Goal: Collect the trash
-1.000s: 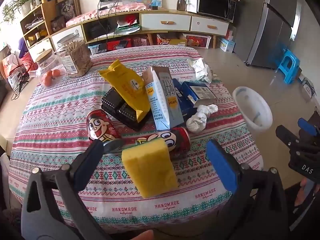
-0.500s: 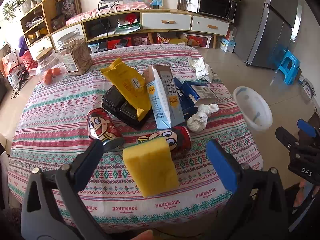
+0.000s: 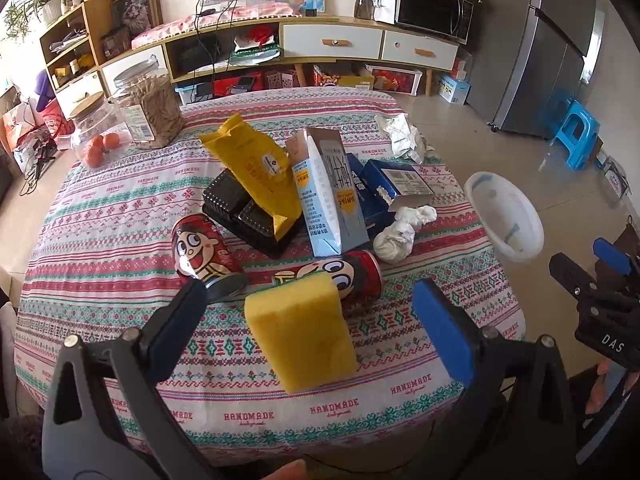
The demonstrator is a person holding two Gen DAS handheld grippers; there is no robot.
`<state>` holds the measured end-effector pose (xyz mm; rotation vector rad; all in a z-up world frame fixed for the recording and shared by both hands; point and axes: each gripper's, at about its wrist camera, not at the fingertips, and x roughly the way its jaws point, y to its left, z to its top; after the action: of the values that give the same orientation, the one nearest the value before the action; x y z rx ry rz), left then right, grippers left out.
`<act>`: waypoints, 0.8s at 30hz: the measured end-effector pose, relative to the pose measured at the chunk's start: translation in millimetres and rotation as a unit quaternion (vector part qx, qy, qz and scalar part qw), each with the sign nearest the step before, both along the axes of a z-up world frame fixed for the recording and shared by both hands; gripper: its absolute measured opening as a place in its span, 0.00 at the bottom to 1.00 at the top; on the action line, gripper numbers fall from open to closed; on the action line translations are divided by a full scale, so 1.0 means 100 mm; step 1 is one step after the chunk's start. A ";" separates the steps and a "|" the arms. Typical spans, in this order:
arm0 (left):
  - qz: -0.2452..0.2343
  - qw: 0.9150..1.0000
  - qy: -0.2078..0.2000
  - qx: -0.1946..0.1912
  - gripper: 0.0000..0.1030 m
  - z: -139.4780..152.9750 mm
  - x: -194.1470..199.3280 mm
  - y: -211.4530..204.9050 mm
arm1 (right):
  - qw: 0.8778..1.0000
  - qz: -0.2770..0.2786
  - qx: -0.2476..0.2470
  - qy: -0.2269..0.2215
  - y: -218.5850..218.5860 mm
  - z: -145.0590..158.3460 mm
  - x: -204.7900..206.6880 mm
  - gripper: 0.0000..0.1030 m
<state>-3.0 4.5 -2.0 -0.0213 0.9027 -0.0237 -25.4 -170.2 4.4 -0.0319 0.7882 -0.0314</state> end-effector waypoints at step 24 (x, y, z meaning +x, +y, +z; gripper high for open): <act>0.001 1.000 0.002 0.001 0.99 -0.02 0.00 0.00 | 1.000 0.002 0.003 0.000 0.01 -0.01 -0.01 1.00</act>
<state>-2.8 4.1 -3.9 -0.0213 0.9058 -0.0207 -26.1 -169.3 3.2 -0.0283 0.7883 -0.0260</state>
